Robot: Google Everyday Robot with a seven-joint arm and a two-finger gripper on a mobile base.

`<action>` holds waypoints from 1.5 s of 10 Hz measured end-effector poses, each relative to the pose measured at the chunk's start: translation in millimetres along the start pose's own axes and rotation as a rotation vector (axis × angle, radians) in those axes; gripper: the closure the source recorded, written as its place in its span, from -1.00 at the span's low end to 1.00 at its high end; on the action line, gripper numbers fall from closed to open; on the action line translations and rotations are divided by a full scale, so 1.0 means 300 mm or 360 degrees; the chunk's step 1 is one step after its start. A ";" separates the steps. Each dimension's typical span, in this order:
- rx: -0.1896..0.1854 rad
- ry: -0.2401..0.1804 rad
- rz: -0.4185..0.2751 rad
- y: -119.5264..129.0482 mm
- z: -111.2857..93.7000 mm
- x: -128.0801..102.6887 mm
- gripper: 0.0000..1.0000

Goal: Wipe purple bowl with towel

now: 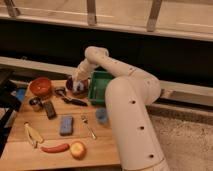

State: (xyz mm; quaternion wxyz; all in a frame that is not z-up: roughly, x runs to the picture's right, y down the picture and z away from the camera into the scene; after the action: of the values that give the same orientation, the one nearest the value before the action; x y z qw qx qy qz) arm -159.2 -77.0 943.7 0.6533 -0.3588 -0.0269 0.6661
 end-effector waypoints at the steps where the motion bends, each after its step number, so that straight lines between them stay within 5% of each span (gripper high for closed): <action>1: 0.0036 -0.0003 0.0003 -0.009 0.006 -0.030 1.00; 3: 0.0064 0.0009 0.0003 -0.003 0.056 -0.080 1.00; 5: 0.0004 0.0034 -0.0041 0.040 0.100 -0.089 1.00; 7: -0.0136 0.0081 -0.0079 0.074 0.110 -0.061 1.00; 9: -0.0385 0.0151 -0.0085 0.073 0.072 -0.028 1.00; 10: -0.0447 0.0160 -0.0091 0.076 0.060 -0.023 1.00; 13: -0.0481 0.0194 -0.0083 0.082 0.049 -0.014 1.00; 15: -0.0449 0.0217 -0.0066 0.049 -0.023 0.007 1.00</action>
State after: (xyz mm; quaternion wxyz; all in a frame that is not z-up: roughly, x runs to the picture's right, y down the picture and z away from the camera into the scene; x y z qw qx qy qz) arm -167.8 -80.3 930.3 0.6103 -0.4907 -0.0830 0.6163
